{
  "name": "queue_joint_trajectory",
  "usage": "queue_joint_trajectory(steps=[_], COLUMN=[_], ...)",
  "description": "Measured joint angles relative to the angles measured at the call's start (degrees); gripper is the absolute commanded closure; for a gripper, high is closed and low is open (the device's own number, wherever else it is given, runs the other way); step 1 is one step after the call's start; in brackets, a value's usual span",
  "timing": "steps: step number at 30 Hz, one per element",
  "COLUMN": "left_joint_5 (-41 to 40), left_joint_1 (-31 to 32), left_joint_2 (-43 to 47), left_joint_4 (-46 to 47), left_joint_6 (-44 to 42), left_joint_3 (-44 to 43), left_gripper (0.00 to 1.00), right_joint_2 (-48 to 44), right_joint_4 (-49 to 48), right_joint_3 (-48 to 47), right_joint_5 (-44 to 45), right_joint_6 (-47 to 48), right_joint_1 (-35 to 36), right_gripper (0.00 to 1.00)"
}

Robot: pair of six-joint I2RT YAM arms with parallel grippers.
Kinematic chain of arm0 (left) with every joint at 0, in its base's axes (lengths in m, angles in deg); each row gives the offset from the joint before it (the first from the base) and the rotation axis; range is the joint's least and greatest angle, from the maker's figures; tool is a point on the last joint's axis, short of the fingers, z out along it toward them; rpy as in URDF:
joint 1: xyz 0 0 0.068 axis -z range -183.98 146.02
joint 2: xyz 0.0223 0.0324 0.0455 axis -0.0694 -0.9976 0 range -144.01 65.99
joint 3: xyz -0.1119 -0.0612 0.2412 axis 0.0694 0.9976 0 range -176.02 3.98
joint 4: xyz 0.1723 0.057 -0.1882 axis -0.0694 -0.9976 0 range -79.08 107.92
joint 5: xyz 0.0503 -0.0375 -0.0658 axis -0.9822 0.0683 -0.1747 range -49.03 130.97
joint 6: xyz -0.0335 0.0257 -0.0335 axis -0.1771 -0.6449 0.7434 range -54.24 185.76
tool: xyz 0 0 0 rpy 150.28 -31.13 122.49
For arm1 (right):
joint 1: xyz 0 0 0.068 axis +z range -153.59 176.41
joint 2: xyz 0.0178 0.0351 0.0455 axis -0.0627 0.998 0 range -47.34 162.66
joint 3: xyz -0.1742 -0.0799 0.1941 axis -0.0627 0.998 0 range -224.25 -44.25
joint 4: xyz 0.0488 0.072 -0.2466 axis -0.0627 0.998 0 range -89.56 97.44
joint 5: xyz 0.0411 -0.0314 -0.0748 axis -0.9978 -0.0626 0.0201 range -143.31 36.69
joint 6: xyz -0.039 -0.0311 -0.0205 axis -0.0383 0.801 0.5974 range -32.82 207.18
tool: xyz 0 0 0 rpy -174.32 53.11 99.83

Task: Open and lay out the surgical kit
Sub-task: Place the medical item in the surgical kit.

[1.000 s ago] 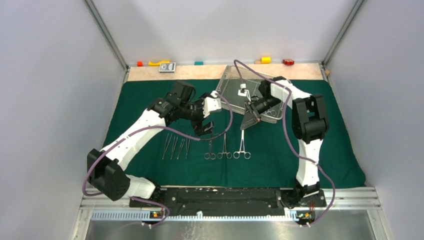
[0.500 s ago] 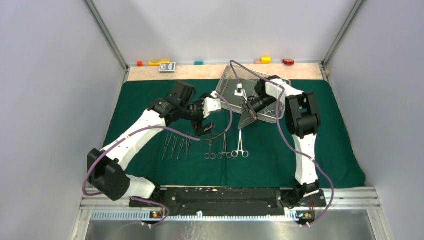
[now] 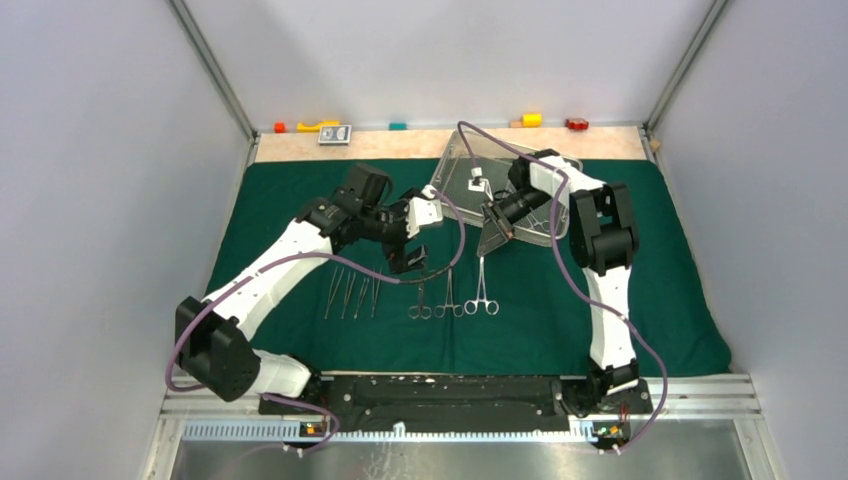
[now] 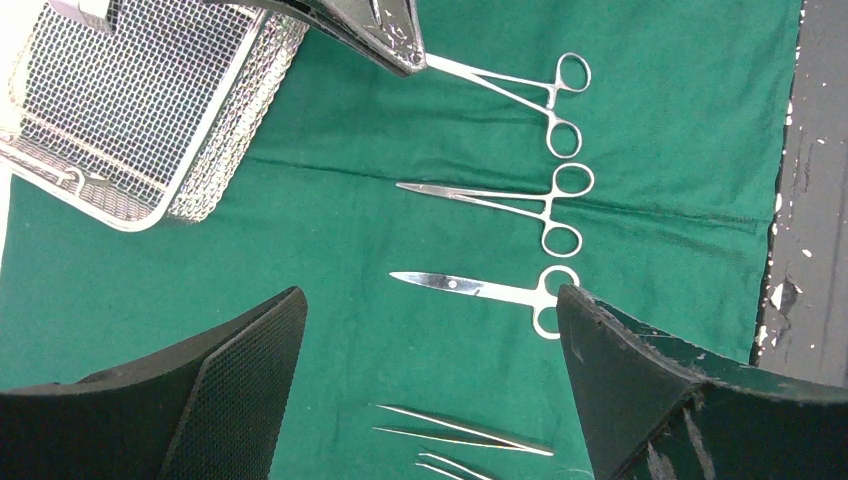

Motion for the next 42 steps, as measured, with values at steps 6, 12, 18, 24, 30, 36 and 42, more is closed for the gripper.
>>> queue_joint_trajectory(steps=[6,12,18,24,30,36,42], left_joint_5=[0.0,0.0,0.0,0.17,0.17,0.13,-0.55], left_joint_1=[0.0,0.0,0.0,0.0,0.0,0.0,0.0], left_joint_2=[0.0,0.0,0.0,0.0,0.0,0.02,0.11], left_joint_4=[0.07,0.04,0.0,-0.07,-0.26,-0.26,-0.2], left_joint_6=[-0.22,-0.55,-1.2,-1.46,-1.66,-1.68,-1.66], left_joint_3=[0.46,0.55,0.59,0.79,1.05,1.31,1.57], left_gripper=[0.01,0.01,0.01,0.01,0.01,0.01,0.01], right_joint_2=[0.0,-0.02,-0.13,-0.68,-1.84,-2.67,-3.65], right_joint_4=[-1.31,-3.89,-5.62,-7.34,-9.35,-10.67,-11.93], right_joint_3=[0.0,0.0,0.0,0.02,0.04,-0.07,-1.53], right_joint_5=[1.11,2.8,4.35,5.86,7.87,9.46,11.47], right_joint_6=[-1.36,-3.56,-5.92,-7.89,-9.44,-10.6,-12.39], right_joint_1=[0.0,0.0,0.15,0.52,0.63,0.79,0.79], right_gripper=[0.8,0.74,0.7,0.68,0.64,0.61,0.55])
